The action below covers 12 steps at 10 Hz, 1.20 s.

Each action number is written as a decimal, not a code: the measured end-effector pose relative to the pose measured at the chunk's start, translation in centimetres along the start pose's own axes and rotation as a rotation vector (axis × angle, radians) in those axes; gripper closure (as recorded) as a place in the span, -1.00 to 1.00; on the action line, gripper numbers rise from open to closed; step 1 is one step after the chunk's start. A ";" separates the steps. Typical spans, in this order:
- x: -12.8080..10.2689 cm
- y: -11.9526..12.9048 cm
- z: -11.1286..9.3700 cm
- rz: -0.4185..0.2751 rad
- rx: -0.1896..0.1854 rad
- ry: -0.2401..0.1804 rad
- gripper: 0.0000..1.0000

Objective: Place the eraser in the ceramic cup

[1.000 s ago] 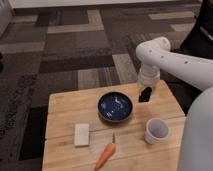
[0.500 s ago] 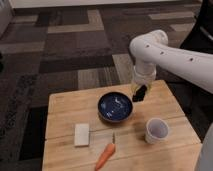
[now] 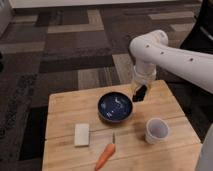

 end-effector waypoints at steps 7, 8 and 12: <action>12.5 -0.5 -4.1 0.084 -0.028 -0.050 1.00; 13.8 -2.7 -4.0 0.169 -0.063 -0.055 1.00; 16.4 -7.3 -2.8 0.296 -0.111 -0.027 1.00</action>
